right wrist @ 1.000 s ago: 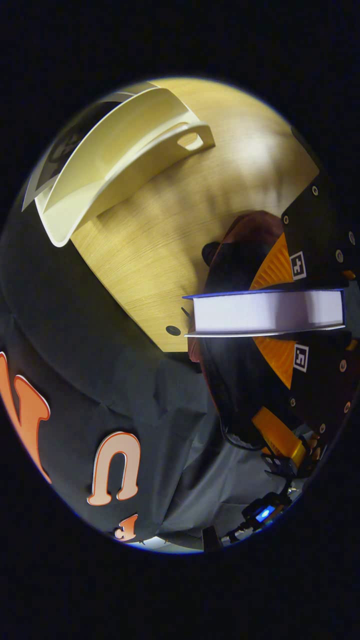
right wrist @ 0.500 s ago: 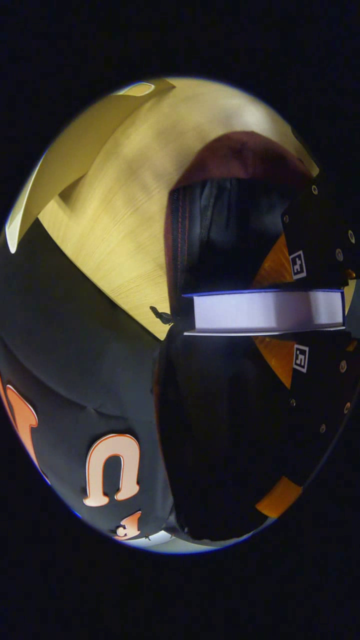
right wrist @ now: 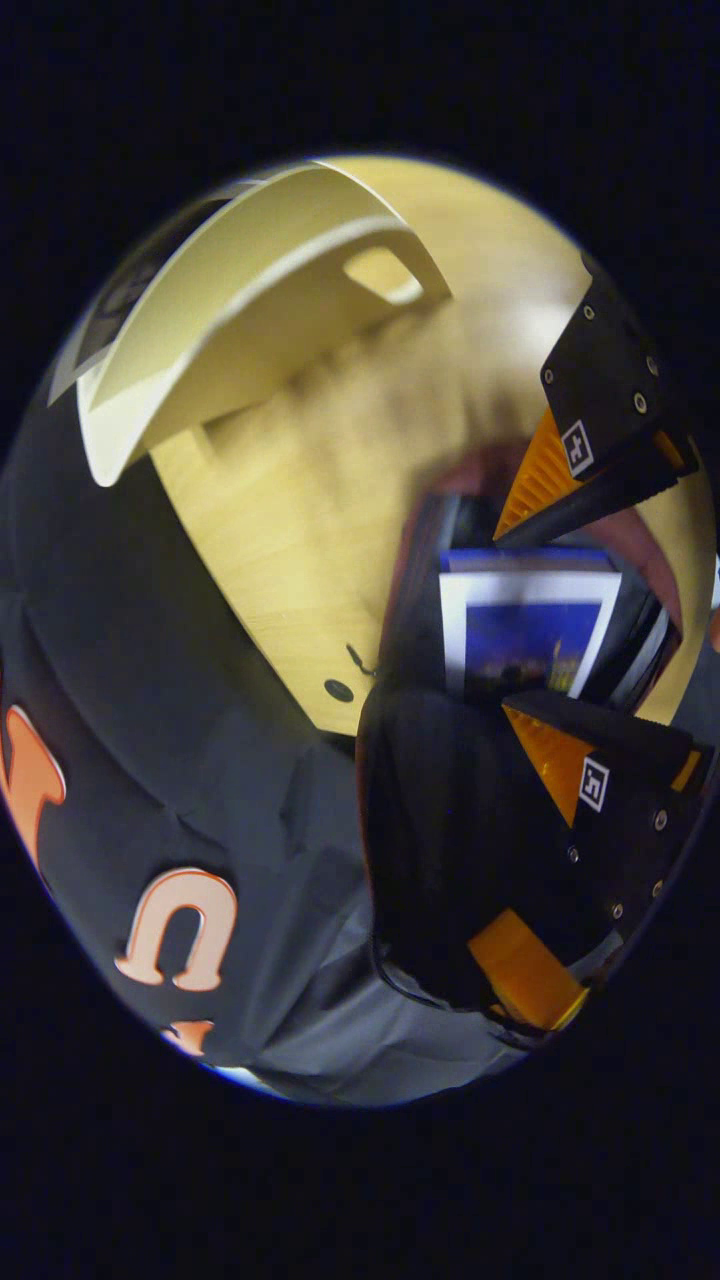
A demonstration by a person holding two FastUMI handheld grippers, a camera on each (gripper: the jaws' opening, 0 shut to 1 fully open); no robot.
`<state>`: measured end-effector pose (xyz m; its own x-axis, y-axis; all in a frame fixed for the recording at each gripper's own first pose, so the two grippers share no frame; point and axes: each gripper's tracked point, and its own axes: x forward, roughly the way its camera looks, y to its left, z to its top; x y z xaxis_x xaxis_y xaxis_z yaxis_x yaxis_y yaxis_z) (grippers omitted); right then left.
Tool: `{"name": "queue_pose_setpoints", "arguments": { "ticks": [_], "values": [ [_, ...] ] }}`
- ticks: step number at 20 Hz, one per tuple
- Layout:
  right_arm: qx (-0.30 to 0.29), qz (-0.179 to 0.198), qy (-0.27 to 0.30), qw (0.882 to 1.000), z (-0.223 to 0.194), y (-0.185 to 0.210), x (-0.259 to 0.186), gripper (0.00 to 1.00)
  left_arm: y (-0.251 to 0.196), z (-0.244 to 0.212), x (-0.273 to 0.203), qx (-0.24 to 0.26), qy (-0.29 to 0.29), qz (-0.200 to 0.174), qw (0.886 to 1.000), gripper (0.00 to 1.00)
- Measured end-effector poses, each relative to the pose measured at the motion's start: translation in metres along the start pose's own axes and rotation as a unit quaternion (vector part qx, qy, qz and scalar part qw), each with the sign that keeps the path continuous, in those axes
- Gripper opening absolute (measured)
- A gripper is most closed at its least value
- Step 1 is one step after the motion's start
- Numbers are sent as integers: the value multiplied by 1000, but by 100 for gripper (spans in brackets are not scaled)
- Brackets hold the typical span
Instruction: Open the schoolbag, grab two books from the bookshelf and put them into the schoolbag.
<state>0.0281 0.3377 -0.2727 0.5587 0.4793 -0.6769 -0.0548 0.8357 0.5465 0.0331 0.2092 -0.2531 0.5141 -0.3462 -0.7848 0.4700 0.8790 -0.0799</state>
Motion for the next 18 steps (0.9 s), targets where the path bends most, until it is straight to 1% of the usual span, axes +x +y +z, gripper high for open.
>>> {"name": "queue_pose_setpoints", "arguments": {
  "ticks": [1,3,7,12,13,15,16,18],
  "values": [
    [-27,-16,3,1000,0,-13,-11,87,0,-2,2,0,3,5,1000,7],
    [-74,-35,-2,997,7,-34,-38,88,-4,-4,4,-6,4,8,1000,7],
    [-140,-77,-7,987,35,-65,-89,91,-8,-6,7,-10,8,16,1000,7],
    [-167,-115,-29,979,90,-88,-149,93,-12,-10,13,-26,14,24,999,7],
    [-169,-113,-22,979,94,-91,-157,93,-13,-10,15,-29,14,26,999,8],
    [-173,-131,0,976,100,-109,-175,94,-14,-12,15,-34,15,28,999,7],
    [-183,-145,5,972,104,-119,-180,95,-14,-13,17,-38,15,28,999,7],
    [-217,-175,-2,960,128,-134,-194,95,-15,-15,16,-45,15,28,998,7]
  ]
}}
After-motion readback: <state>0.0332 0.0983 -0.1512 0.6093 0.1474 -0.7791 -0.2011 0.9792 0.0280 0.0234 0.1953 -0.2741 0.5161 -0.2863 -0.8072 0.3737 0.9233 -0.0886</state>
